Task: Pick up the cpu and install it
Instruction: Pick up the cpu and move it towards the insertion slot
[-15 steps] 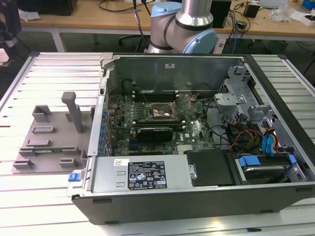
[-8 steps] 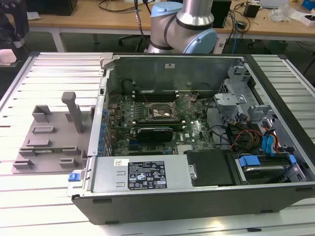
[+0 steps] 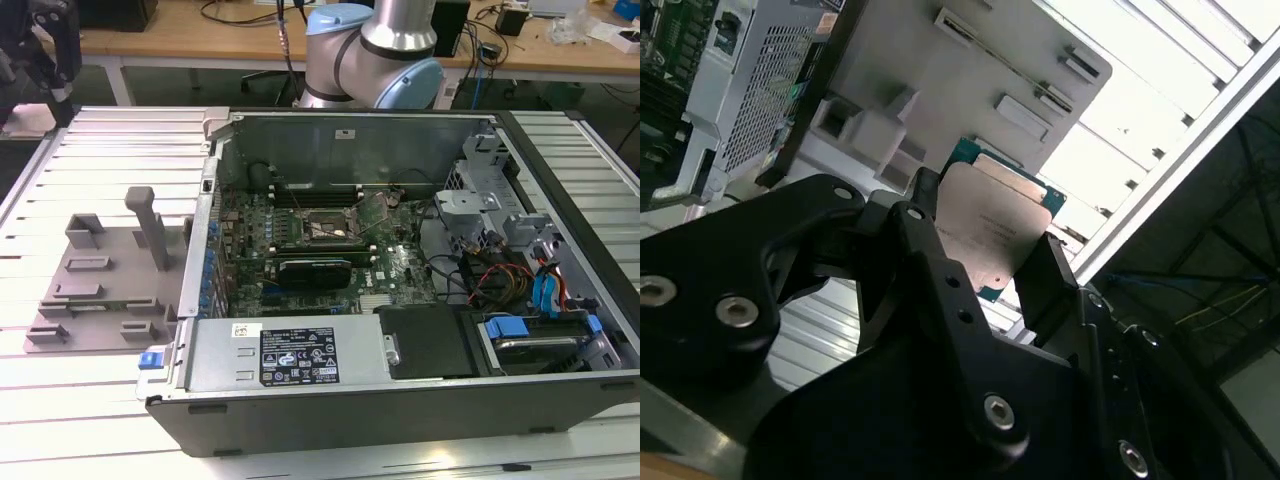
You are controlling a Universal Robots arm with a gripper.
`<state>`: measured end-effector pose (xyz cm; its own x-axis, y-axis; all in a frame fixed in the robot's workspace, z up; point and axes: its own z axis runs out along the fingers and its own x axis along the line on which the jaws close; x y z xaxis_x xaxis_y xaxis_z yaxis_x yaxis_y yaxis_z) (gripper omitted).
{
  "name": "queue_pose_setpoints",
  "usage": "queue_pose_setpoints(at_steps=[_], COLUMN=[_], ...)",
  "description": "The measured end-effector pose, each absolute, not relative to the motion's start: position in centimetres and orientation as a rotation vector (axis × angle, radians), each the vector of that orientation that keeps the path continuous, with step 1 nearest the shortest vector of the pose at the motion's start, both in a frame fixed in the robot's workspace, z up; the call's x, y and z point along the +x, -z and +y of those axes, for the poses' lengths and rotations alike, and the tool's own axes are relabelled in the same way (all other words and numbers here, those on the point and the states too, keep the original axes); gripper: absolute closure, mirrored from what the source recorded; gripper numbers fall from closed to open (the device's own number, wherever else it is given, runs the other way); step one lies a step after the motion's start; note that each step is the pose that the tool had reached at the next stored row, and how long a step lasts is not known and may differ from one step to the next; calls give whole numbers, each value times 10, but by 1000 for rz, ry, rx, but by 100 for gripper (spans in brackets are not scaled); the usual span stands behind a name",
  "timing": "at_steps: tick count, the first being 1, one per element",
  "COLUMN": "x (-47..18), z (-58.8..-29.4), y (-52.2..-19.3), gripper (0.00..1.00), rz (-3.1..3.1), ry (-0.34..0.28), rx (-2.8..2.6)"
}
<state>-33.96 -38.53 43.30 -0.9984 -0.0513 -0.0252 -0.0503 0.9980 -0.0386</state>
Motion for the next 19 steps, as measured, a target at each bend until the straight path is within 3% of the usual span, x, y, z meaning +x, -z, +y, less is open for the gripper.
queue_pose_setpoints(at_steps=[19], x=[-281], z=[-385], y=[-420], gripper=[45], rz=[3114], ry=[60], rx=[-79])
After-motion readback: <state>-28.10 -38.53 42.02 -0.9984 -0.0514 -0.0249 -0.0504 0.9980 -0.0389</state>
